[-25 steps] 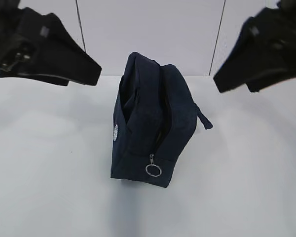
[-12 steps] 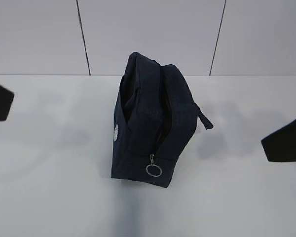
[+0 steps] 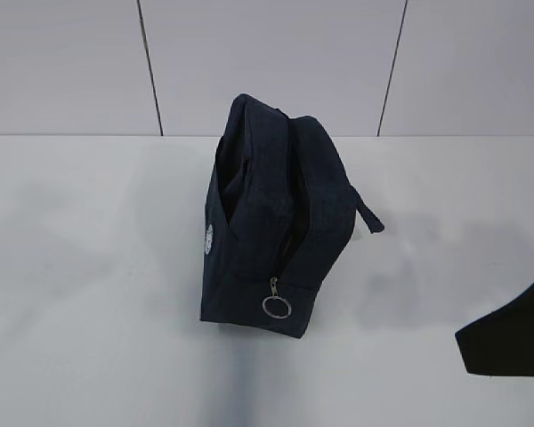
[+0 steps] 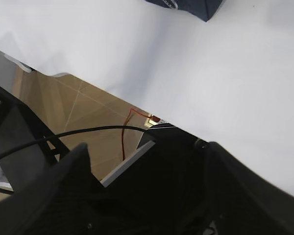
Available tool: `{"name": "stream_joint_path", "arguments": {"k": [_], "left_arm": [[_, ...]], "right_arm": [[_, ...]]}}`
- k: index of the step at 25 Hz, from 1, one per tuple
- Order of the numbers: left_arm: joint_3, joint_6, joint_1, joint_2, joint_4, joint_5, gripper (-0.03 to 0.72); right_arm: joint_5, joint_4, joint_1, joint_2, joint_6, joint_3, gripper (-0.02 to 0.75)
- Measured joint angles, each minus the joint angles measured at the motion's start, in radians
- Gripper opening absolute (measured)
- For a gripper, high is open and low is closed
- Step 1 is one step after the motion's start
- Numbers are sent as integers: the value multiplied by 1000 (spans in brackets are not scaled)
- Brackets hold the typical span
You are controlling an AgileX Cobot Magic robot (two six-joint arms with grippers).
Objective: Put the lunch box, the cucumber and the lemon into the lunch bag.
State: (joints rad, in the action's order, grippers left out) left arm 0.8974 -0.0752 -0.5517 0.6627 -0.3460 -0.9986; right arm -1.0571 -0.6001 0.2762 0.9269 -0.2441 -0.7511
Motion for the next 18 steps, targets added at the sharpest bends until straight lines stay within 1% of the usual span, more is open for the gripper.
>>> {"name": "stream_joint_path", "arguments": {"k": [4, 6, 12, 16, 18], "left_arm": [[-2, 8, 0, 0, 59, -2, 473], [-4, 8, 0, 0, 70, 4, 469], [-4, 8, 0, 0, 74, 16, 465], [-4, 8, 0, 0, 76, 16, 465], [-4, 11, 0, 0, 76, 16, 465]], "right_arm": [[56, -36, 0, -78, -30, 66, 559], [92, -40, 0, -133, -45, 105, 559], [184, -37, 0, -221, -63, 145, 559], [234, -85, 0, -221, -76, 147, 559], [238, -111, 0, -215, -149, 153, 552]]}}
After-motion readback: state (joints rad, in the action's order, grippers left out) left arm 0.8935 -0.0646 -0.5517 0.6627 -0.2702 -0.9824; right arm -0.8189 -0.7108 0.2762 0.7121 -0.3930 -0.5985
